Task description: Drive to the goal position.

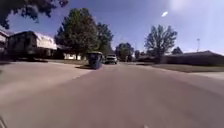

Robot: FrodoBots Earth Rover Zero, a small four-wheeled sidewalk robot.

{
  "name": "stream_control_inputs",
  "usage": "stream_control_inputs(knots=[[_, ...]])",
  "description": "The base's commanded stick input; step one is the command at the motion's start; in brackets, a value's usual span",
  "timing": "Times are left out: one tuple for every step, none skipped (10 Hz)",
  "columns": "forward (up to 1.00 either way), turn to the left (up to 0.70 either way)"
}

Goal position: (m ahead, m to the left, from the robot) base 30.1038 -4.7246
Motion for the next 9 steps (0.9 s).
stream_control_inputs(knots=[[1.00,0.00],[1.00,0.00],[1.00,0.00],[1.00,0.00],[1.00,0.00],[1.00,0.00],[1.00,0.00],[1.00,0.00],[1.00,0.00]])
